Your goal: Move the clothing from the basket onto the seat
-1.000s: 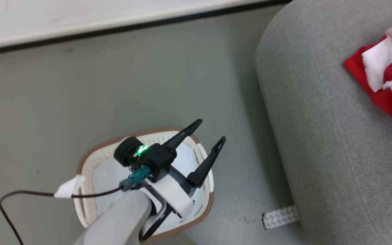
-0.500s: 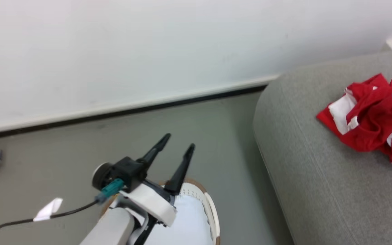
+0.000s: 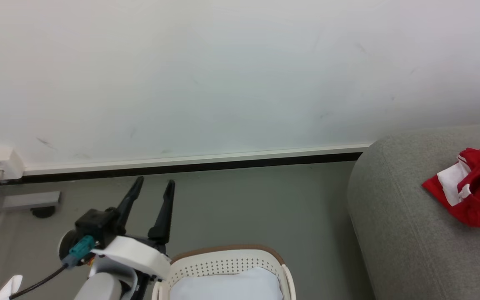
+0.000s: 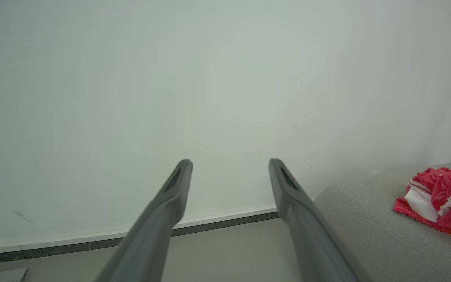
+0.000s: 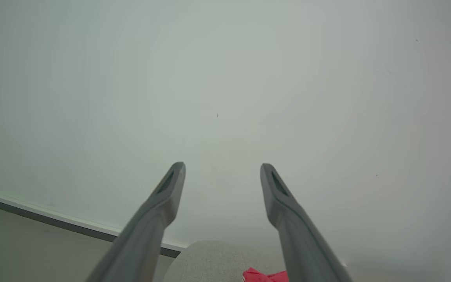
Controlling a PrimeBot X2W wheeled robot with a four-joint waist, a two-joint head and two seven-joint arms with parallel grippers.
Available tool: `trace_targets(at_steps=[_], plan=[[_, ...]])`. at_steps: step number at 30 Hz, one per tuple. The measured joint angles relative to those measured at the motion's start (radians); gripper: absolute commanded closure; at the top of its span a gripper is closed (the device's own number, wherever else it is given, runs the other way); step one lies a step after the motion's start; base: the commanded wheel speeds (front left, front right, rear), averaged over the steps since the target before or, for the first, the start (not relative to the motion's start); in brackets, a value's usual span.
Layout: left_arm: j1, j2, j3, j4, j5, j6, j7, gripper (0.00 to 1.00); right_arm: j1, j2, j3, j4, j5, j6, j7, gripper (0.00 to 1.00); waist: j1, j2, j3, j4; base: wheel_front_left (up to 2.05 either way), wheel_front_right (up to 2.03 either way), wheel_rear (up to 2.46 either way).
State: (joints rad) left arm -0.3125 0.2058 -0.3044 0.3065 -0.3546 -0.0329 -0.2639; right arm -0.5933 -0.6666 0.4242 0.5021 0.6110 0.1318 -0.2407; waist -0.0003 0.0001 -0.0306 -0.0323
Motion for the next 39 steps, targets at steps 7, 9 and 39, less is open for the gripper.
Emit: trace_targets(at_steps=[7,9,39], plan=[[0.072,-0.032,0.111,-0.029,0.035,0.012,0.000,0.00,0.272,0.184,-0.218,-0.194,-0.148,0.000,-0.017,0.00,0.0001,0.0000,-0.013,0.036,0.00,0.00,0.00],[0.093,-0.046,0.135,-0.040,0.048,0.006,0.000,0.00,0.351,0.248,-0.271,-0.254,-0.192,0.000,-0.017,0.00,0.0002,0.0000,-0.012,0.041,0.00,0.00,0.00],[0.219,-0.150,0.285,-0.013,0.182,-0.086,0.000,0.00,0.611,0.532,-0.342,-0.419,-0.284,0.000,-0.022,0.00,0.0003,0.0000,0.009,0.040,0.00,0.00,0.00]])
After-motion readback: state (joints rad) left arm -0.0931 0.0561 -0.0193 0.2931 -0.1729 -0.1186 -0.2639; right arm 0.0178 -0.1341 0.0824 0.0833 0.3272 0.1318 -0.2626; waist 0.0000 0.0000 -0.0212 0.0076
